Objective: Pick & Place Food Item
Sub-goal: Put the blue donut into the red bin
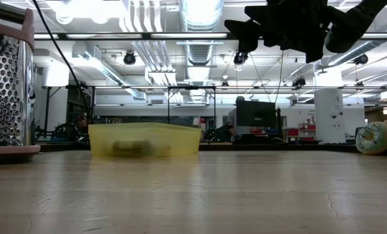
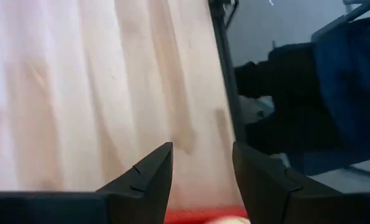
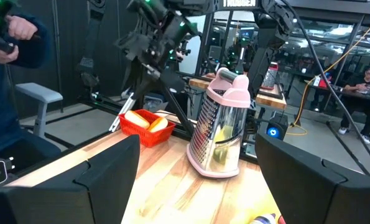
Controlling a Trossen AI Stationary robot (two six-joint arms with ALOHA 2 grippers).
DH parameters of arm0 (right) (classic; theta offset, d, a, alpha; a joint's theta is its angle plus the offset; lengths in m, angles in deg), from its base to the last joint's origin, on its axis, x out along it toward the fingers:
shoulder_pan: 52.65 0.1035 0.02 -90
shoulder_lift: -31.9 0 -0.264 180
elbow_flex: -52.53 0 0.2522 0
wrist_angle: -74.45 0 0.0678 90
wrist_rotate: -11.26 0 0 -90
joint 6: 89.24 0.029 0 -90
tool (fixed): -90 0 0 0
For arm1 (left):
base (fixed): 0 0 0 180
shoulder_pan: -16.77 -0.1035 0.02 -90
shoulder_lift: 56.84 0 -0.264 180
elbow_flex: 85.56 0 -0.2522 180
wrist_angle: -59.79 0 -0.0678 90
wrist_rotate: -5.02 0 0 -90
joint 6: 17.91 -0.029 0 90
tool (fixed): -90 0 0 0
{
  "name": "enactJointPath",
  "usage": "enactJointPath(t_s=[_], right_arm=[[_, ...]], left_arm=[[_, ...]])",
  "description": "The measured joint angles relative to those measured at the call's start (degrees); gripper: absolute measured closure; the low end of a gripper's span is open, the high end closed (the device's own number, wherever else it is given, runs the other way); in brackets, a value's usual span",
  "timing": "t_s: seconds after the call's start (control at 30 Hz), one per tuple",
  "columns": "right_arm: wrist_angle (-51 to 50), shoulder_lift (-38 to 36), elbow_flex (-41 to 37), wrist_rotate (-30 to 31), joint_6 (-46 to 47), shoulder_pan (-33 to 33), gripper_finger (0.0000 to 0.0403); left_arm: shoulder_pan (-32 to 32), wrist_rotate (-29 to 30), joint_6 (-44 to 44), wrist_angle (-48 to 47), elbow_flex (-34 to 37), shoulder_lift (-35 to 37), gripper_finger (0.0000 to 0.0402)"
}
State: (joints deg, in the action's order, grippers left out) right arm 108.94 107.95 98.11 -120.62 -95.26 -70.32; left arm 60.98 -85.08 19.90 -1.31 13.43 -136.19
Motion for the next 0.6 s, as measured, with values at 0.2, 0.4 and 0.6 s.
enactJointPath(t_s=[0.2, 0.4, 0.6], right_arm=[[-0.01, 0.00, 0.00, 0.01, 0.00, 0.00, 0.0087], [-0.02, 0.00, 0.00, -0.01, 0.00, 0.00, 0.0087], [0.00, 0.00, 0.00, 0.01, 0.00, 0.02, 0.0087]], left_arm=[[-6.91, 6.85, -15.76, 1.13, -3.64, 0.02, 0.0232], [-12.72, 15.13, -24.05, 2.87, -5.75, 0.09, 0.0232], [-18.21, 15.15, -29.17, 2.73, -5.66, -0.03, 0.0232]])
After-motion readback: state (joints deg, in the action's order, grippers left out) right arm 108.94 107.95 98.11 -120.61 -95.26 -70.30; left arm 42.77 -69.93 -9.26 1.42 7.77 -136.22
